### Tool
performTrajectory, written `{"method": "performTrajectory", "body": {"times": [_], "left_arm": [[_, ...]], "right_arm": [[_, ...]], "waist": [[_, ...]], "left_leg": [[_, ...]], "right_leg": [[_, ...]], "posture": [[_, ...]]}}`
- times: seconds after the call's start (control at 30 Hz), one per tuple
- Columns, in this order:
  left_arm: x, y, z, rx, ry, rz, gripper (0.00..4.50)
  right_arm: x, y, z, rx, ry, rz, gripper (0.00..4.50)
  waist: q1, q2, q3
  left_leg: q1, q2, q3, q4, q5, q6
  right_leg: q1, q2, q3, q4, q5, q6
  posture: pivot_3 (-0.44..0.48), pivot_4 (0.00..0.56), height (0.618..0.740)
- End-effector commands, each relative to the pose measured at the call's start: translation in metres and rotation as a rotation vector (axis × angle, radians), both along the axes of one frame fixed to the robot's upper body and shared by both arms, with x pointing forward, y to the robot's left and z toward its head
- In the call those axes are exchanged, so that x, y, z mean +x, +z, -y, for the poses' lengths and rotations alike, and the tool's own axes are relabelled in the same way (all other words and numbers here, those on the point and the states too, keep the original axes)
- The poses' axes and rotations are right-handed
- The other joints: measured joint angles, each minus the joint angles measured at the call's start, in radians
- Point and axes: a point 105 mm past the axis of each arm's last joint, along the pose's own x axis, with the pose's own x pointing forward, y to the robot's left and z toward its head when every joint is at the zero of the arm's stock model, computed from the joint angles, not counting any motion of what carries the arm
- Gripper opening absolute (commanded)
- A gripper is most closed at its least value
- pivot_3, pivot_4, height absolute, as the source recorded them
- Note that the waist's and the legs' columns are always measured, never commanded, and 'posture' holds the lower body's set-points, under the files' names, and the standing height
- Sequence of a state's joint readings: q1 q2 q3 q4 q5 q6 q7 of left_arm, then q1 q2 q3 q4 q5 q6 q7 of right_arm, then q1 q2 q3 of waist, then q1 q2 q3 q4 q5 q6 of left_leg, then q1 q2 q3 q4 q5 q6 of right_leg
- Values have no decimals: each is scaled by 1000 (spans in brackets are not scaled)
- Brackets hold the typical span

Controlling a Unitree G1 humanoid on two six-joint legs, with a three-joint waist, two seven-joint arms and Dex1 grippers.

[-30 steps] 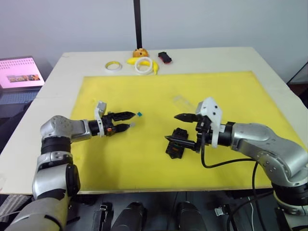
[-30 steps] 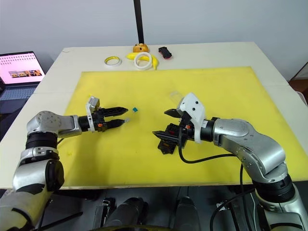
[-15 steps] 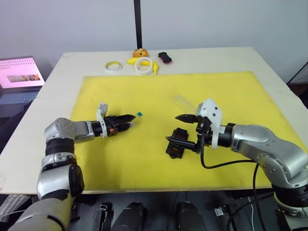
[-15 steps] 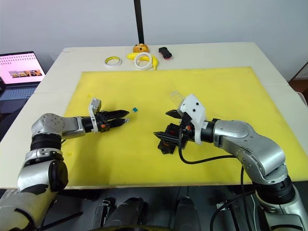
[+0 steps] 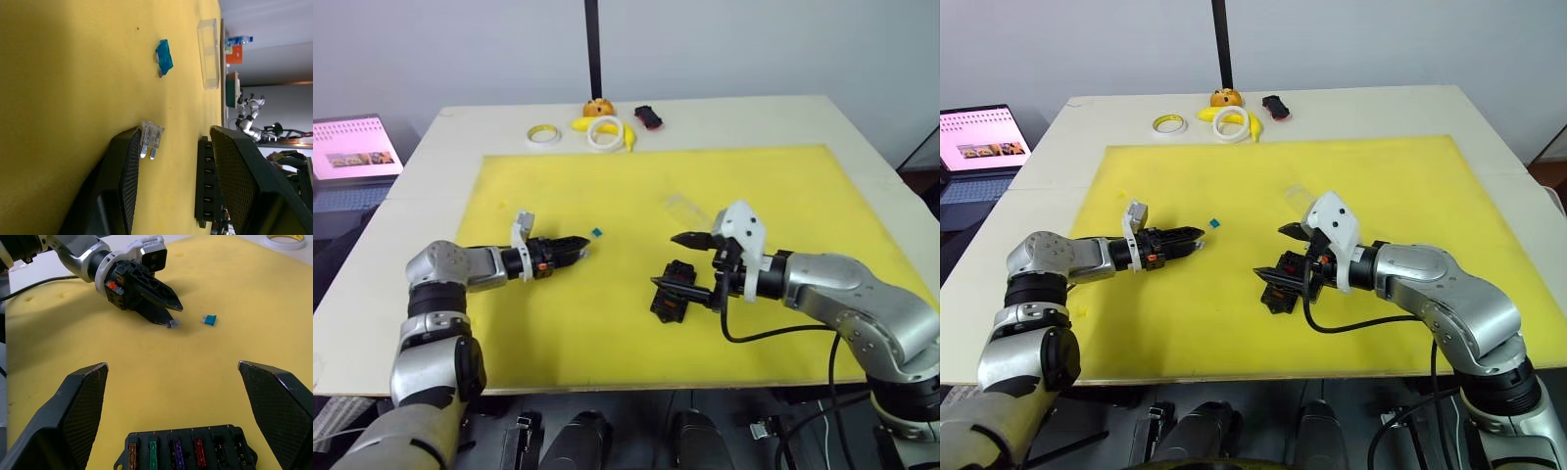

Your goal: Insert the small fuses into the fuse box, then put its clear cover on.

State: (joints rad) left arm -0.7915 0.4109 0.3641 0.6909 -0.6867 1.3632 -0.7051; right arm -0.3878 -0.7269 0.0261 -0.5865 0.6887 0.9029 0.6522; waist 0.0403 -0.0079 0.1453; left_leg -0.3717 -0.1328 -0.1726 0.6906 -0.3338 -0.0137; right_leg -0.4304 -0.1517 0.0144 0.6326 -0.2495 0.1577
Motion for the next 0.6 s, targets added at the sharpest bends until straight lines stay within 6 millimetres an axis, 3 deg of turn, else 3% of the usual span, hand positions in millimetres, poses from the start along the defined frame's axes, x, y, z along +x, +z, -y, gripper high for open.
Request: {"method": "performTrajectory", "body": {"times": [0.03, 0.13, 0.37, 0.5, 0.6], "left_arm": [[1, -27, -3, 109, 44, -61, 1550], [0, -7, -14, 50, 48, -31, 22], [0, 31, -32, 18, 44, 42, 22], [-8, 75, -18, -38, -63, 204, 22], [-35, 115, 6, -71, -258, 401, 22]], "right_arm": [[-2, 11, 1, 0, -1, 64, 4500], [-4, 12, 2, -4, -1, 64, 4500], [-7, 10, 5, -10, -1, 57, 4500], [-7, 16, 5, 47, -1, 38, 4500], [-13, 33, 4, 216, 24, -35, 4500]], "waist": [[1, 0, 0], [-3, 0, 0], [-36, 0, 0], [-49, 0, 0], [-50, -1, 1]], "left_leg": [[0, 0, 0, 0, 0, 0], [1, 0, 0, 0, 0, 0], [1, 3, 2, -5, 0, -1], [-1, 3, 2, -7, 1, -1], [-2, 3, 1, -7, 1, -1]], "right_leg": [[0, 0, 0, 0, 0, 0], [1, 0, 0, 0, 0, 0], [-4, 1, 0, 0, 0, 0], [-7, 1, 0, 1, 0, 0], [-7, 1, 0, 0, 0, 0]], "posture": [[0, 150, 740], [0, 150, 740], [0, 150, 740], [0, 150, 740], [0, 150, 740]]}}
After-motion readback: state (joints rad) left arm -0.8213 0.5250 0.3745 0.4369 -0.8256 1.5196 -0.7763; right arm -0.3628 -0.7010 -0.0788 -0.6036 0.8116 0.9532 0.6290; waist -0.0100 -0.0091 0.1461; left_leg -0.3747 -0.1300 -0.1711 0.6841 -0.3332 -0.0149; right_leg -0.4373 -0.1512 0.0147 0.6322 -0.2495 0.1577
